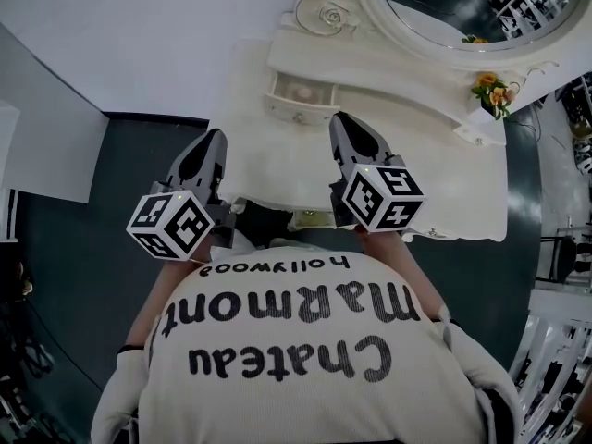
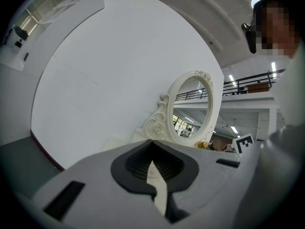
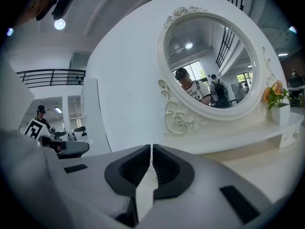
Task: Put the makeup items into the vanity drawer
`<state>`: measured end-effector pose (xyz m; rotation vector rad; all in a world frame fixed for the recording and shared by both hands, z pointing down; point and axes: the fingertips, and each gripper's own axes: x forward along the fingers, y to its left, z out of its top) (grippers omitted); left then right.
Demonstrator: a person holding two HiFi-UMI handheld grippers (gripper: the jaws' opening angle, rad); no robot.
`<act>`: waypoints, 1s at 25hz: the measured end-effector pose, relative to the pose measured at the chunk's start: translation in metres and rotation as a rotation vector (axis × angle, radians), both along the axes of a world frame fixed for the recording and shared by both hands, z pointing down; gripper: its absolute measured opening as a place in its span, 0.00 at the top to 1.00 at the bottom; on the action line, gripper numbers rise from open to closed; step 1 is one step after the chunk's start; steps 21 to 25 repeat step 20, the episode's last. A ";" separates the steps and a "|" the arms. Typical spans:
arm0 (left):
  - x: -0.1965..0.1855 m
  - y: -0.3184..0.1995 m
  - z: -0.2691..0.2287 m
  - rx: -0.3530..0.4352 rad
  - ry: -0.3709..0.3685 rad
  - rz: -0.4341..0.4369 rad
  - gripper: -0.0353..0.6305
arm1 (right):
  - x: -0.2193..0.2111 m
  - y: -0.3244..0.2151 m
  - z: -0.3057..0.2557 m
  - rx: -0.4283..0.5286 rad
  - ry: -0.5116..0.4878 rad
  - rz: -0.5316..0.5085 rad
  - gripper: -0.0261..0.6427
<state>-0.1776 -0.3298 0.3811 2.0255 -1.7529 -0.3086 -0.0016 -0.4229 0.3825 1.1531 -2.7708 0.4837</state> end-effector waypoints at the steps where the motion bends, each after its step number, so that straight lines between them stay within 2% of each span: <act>1: 0.001 0.003 0.000 0.001 0.000 -0.004 0.93 | 0.001 0.002 0.000 0.000 0.000 -0.001 0.90; 25: 0.007 0.021 -0.008 0.022 0.003 -0.012 0.93 | 0.009 0.021 -0.003 0.003 0.009 -0.005 0.90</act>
